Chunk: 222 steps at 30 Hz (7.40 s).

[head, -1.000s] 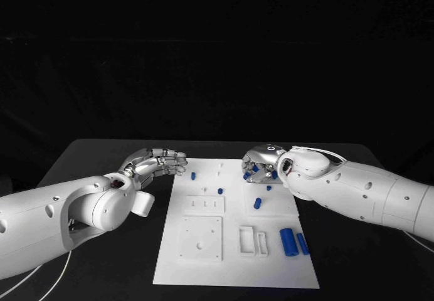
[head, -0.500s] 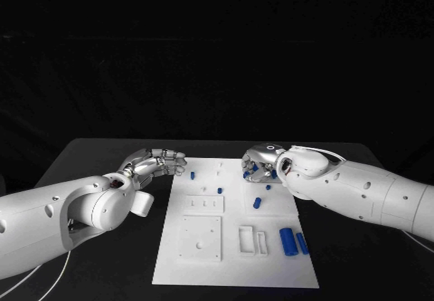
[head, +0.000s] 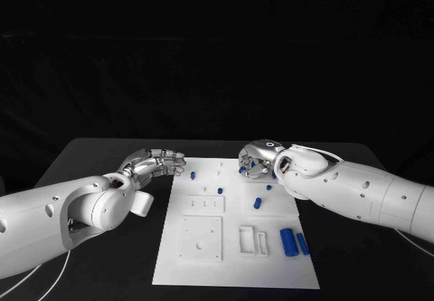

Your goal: Assemble the parts on the task board

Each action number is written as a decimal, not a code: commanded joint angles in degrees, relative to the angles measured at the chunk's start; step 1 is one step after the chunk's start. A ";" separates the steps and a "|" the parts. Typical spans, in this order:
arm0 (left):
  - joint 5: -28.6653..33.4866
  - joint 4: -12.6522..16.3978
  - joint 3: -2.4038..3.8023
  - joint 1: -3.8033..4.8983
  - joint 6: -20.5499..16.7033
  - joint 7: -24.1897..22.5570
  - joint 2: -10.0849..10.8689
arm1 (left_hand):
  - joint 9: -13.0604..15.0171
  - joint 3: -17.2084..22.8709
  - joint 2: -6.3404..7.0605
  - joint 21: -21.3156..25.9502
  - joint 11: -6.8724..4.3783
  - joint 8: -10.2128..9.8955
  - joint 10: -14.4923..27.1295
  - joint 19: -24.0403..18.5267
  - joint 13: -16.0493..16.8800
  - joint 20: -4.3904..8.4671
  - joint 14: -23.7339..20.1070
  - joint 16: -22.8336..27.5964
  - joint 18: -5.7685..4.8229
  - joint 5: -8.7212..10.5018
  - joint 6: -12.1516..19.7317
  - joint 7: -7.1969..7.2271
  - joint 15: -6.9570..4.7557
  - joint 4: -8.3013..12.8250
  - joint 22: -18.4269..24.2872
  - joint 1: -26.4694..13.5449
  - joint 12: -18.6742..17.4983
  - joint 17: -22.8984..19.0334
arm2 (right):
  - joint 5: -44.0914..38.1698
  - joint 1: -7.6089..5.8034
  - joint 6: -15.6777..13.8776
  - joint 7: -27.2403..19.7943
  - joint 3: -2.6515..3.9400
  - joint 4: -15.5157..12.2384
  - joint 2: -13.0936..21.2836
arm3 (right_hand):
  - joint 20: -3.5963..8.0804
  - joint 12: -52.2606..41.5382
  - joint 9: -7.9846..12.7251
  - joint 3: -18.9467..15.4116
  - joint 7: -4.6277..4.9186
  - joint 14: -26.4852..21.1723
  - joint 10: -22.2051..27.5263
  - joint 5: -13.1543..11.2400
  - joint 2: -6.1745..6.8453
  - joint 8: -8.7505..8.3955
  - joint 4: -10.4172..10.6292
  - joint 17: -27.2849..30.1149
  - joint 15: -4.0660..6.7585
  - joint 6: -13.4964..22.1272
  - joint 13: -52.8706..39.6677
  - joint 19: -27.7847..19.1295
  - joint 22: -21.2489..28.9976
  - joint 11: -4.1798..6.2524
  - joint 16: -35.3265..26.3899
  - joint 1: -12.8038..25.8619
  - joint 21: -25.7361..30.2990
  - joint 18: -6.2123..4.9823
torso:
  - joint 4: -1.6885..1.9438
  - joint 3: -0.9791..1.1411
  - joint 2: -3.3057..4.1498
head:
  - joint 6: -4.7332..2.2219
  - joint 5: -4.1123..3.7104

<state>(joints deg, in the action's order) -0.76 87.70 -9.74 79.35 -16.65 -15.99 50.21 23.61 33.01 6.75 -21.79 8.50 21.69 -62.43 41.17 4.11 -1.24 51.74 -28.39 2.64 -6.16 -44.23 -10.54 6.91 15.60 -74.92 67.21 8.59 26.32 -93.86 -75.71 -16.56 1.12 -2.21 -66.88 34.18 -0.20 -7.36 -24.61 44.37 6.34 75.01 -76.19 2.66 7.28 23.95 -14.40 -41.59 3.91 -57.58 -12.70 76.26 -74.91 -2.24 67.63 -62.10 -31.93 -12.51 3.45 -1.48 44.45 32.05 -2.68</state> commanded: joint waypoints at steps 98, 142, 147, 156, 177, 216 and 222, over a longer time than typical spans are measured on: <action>-0.15 -0.61 0.06 2.47 0.48 -0.55 -1.56 | 0.15 0.83 -0.26 -0.17 0.22 -0.50 -0.29 0.00 -0.05 -0.12 0.20 0.36 0.25 0.06 -0.50 -0.11 0.21 0.45 -1.07 -0.62 -0.54 -0.12 | -6.71 0.19 -7.56 6.86 -0.07 6.78 -10.18 | 0.50 0.25 -1.74 2.30 -0.15 -0.06 -0.14 0.14 0.78 0.10 0.15 0.57 0.48 -0.52 -2.11 0.16 -1.06 0.18 0.74 -0.71 -0.70 -2.49 | 0.46 -1.02 1.90 | -3.41 0.54; -0.19 -0.90 0.04 2.50 0.63 -0.47 -1.60 | 0.19 0.96 -0.24 -0.22 0.22 -0.56 -0.33 -0.01 -0.04 -0.12 0.22 0.35 0.25 0.09 -0.52 -0.11 0.21 0.45 -1.08 -0.71 -0.62 -0.11 | -7.59 0.65 -5.18 7.35 -0.57 7.23 -10.15 | 0.41 0.69 -2.01 2.30 -0.02 -0.22 0.28 0.15 1.63 -0.27 0.18 0.89 0.34 -0.18 -2.85 -0.10 -1.01 0.04 0.73 -0.37 -0.66 -2.49 | 0.44 -1.00 1.95 | -3.06 0.60; -0.19 -0.96 0.03 2.50 0.67 -0.48 -1.62 | 0.20 0.97 -0.24 -0.22 0.22 -0.56 -0.34 -0.01 -0.04 -0.12 0.22 0.35 0.25 0.10 -0.53 -0.11 0.21 0.46 -1.08 -0.71 -0.63 -0.11 | -7.52 0.81 -6.60 7.12 -0.57 6.80 -9.83 | 0.40 0.70 -2.03 2.29 -0.02 -0.22 0.27 0.15 1.63 -0.28 0.19 0.90 0.34 -0.19 -2.88 -0.09 -1.01 0.04 0.74 -0.36 -0.66 -2.49 | 0.39 -0.99 1.95 | -2.97 0.69; -0.20 -1.35 0.01 2.49 0.75 -0.45 -1.86 | 0.21 1.00 -0.24 -0.23 0.22 -0.56 -0.36 -0.01 -0.04 -0.12 0.22 0.35 0.25 0.11 -0.54 -0.11 0.21 0.46 -1.08 -0.72 -0.65 -0.11 | -7.35 0.92 -6.84 7.00 -0.57 6.67 -9.69 | 0.41 0.76 -2.09 2.22 -0.03 -0.22 0.29 0.15 1.89 -0.32 0.11 0.96 0.34 -0.21 -3.06 -0.08 -1.01 0.03 0.77 -0.35 -0.69 -2.49 | 0.33 -1.07 1.99 | -3.00 0.69; -0.20 -1.28 0.01 2.49 0.76 -0.48 -1.64 | 0.24 1.05 -0.25 -0.25 0.22 -0.59 -0.37 -0.02 -0.04 -0.12 0.21 0.35 0.25 0.12 -0.55 -0.11 0.21 0.47 -1.09 -0.74 -0.69 -0.11 | -6.99 1.04 -7.42 6.60 -0.57 5.53 -9.43 | 0.44 1.08 -2.32 1.15 0.04 -0.24 0.51 0.13 2.77 -0.62 -0.53 1.16 0.28 -0.04 -3.75 -0.06 -1.00 -0.03 0.90 -0.21 -0.76 -2.49 | 0.42 -1.12 2.00 | -3.08 0.68; -0.20 -1.96 0.01 2.50 0.91 -0.35 -1.11 | 0.25 1.05 -0.11 -0.25 0.26 -0.67 -0.31 -0.08 -0.06 -0.15 0.14 0.39 0.23 0.15 -0.48 -0.14 0.24 0.46 -1.09 -0.88 -0.80 -0.13 | 2.31 1.12 -10.97 5.17 0.15 2.13 -5.22 | 0.05 3.55 0.30 -3.74 4.33 -0.70 12.95 0.45 7.34 -6.33 1.39 1.78 -3.91 9.28 0.77 0.04 -0.65 -4.34 2.39 0.35 -0.23 -2.49 | 0.32 -1.01 1.93 | -3.63 0.96; -3.42 -2.42 0.02 2.50 0.92 -0.99 -0.90 | 0.26 1.07 -0.07 -0.25 0.27 -0.69 -0.30 -0.10 -0.06 -0.14 0.13 0.40 0.23 0.14 -0.48 -0.14 0.24 0.50 -1.09 -0.85 -0.83 -0.13 | 8.17 0.63 -8.20 4.52 3.46 -2.41 -0.38 | -0.01 3.13 0.41 -5.64 4.40 -0.93 11.60 0.99 7.14 -6.24 1.23 1.98 -3.52 9.26 1.05 -0.16 -0.77 -3.93 2.63 0.70 -0.18 -2.49 | -0.01 -0.93 1.76 | -4.07 0.94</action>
<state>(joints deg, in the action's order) -2.11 85.25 -9.78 81.64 -16.48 -16.02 49.32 23.79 33.70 6.56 -21.79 8.69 21.26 -62.63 41.17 4.14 -1.24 51.74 -28.39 2.53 -6.16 -44.43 -10.74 6.91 16.06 -74.92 67.02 8.16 26.27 -90.38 -74.97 -26.95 6.79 1.23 -68.78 33.20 -0.16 -3.94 -24.25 38.89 10.74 74.34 -64.09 3.45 14.19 17.90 -13.16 -39.67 0.30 -48.45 -11.66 76.07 -74.91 -6.27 70.01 -61.55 -32.37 -12.36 3.62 -2.45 46.29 28.17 -1.72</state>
